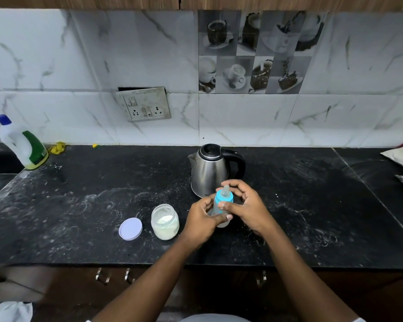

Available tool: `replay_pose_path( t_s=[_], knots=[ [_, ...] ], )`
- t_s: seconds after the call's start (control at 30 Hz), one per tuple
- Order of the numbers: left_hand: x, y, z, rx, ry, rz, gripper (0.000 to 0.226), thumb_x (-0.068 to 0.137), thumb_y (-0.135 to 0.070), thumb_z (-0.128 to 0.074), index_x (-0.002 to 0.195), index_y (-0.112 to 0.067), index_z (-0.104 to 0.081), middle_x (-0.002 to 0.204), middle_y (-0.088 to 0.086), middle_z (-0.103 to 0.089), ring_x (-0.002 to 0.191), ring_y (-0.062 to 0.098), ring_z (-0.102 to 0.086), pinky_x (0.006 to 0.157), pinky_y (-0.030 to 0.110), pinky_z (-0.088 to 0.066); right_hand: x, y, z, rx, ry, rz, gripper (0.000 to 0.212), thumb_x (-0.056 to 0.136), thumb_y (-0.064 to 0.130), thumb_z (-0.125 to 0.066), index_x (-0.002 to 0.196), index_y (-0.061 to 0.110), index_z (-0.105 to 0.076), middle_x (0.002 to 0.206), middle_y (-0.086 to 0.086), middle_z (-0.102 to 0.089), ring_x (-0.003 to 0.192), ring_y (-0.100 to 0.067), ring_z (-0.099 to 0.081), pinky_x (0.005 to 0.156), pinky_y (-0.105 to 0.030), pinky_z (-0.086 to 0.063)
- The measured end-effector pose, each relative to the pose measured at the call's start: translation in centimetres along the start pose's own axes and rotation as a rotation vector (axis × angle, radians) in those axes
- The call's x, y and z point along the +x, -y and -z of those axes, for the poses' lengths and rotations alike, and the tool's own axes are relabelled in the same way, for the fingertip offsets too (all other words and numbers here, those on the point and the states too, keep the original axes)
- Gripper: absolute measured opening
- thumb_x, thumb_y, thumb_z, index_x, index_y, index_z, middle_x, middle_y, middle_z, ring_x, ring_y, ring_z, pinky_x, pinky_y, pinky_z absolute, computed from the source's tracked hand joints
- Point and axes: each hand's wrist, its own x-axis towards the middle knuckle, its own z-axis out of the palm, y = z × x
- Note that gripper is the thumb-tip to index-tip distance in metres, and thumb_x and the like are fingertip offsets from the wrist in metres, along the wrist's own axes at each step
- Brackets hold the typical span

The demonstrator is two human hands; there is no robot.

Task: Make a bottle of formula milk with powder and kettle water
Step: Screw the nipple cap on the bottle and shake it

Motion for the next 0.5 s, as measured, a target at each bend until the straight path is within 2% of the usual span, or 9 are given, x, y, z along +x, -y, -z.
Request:
replay_pose_path(
  t_s=[0.07, 0.17, 0.3, 0.43, 0.5],
  knots=[
    [0.2, -0.4, 0.2, -0.011, 0.058, 0.014, 0.055, 0.078, 0.012, -0.082, 0.127, -0.009, -0.068, 0.12, -0.002, -0.077, 0.116, 0.014, -0.071, 0.097, 0.024, -0.054, 0.2, 0.3, 0.8, 0.01, 0.113, -0.028, 0.057, 0.085, -0.006, -0.079, 0.135, 0.013, -0.059, 0.131, -0.007, -0.072, 0.124, -0.028, -0.067, 0.105, -0.044, -0.055],
    [0.4, -0.7, 0.4, -0.004, 0.088, 0.045, 0.05, 0.08, 0.013, -0.08, 0.122, -0.011, -0.069, 0.114, -0.003, -0.079, 0.111, 0.011, -0.072, 0.092, 0.022, -0.054, 0.5, 0.9, 1.7, -0.003, 0.184, -0.04, 0.065, 0.085, -0.007, -0.077, 0.142, 0.014, -0.054, 0.133, -0.011, -0.071, 0.126, -0.029, -0.067, 0.104, -0.042, -0.055],
    [0.6, -0.8, 0.5, 0.02, 0.031, 0.025, 0.054, 0.075, 0.01, -0.086, 0.119, -0.016, -0.07, 0.114, -0.004, -0.079, 0.111, 0.011, -0.073, 0.092, 0.021, -0.055, 0.8, 0.5, 1.1, -0.018, 0.12, -0.027, 0.069, 0.083, -0.009, -0.079, 0.141, 0.018, -0.053, 0.125, -0.013, -0.074, 0.118, -0.028, -0.069, 0.102, -0.046, -0.056],
    [0.2, -0.4, -0.1, 0.041, -0.083, -0.005, 0.062, 0.07, 0.012, -0.087, 0.12, -0.021, -0.069, 0.11, -0.008, -0.079, 0.107, 0.006, -0.073, 0.088, 0.017, -0.055, 0.6, 0.0, 0.2, -0.041, 0.057, 0.001, 0.072, 0.081, -0.006, -0.082, 0.141, 0.024, -0.054, 0.124, -0.011, -0.075, 0.126, -0.03, -0.065, 0.105, -0.049, -0.055],
    [0.0, 0.0, -0.5, 0.053, -0.151, -0.019, 0.065, 0.071, 0.012, -0.086, 0.126, -0.02, -0.069, 0.113, -0.009, -0.078, 0.108, 0.004, -0.072, 0.09, 0.018, -0.056, 0.6, -0.2, -0.4, -0.052, 0.019, 0.024, 0.075, 0.078, -0.001, -0.085, 0.141, 0.026, -0.054, 0.123, -0.01, -0.075, 0.126, -0.027, -0.066, 0.107, -0.053, -0.053]
  ],
)
